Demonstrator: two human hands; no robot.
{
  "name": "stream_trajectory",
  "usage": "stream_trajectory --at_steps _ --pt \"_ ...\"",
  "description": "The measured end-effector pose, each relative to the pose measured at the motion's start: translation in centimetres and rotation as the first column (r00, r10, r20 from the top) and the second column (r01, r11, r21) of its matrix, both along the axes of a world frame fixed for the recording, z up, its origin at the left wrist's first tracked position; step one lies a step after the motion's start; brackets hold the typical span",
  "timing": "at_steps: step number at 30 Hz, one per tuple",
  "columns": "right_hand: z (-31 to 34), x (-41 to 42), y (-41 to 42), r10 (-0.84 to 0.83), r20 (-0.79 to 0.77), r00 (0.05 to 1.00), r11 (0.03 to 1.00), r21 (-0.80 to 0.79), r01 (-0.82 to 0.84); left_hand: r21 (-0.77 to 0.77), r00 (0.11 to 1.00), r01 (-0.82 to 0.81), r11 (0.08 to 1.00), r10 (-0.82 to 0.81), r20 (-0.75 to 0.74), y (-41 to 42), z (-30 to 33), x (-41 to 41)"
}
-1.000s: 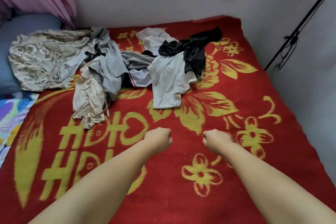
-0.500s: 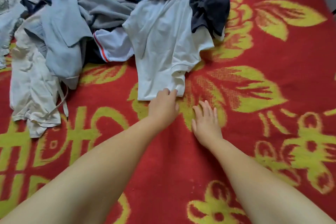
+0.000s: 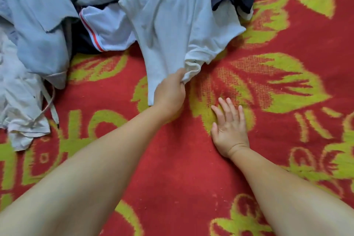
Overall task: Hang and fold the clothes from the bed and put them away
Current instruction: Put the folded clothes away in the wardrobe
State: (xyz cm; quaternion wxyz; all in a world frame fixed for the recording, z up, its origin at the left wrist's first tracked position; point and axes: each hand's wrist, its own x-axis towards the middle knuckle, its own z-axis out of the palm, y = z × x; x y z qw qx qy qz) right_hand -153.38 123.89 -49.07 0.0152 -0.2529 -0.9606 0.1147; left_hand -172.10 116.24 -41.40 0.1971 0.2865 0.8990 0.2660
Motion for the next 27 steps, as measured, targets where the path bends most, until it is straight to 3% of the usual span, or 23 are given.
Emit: stream_trajectory --at_steps 6,9,11,16,21,25,27 --pt "1.7 -0.7 0.8 0.036 0.256 0.966 0.974 -0.227 0.024 0.173 0.992 -0.111 0.979 0.1 0.073 -7.4 6.4 2.9" --pt "6.0 -1.7 0.5 -0.053 0.321 0.946 0.924 -0.344 0.168 0.261 0.987 -0.156 0.953 0.142 0.072 -9.4 10.8 3.4" --pt "10.0 -2.1 -1.2 -0.148 0.243 0.959 0.888 -0.395 0.237 0.306 0.985 -0.169 0.937 0.15 0.083 -10.0 14.1 4.0" --pt "20.5 -3.1 -8.2 -0.177 0.042 0.983 0.816 -0.552 0.171 0.362 0.996 -0.069 0.93 0.045 0.075 -11.6 22.9 6.9" --pt "29.0 -3.2 -11.2 -0.279 -0.166 0.946 0.767 -0.631 0.116 0.343 0.993 0.103 0.934 -0.117 0.021 -14.5 30.4 8.1" --pt "35.6 -3.4 -12.5 -0.26 -0.092 0.961 0.657 -0.746 0.106 0.316 0.984 0.175 0.932 -0.175 -0.029 -16.5 36.7 7.7" --pt "39.8 -3.9 -13.3 -0.211 -0.147 0.966 0.735 -0.676 0.058 0.318 0.981 0.19 0.929 -0.164 -0.107 -17.4 40.3 7.6"
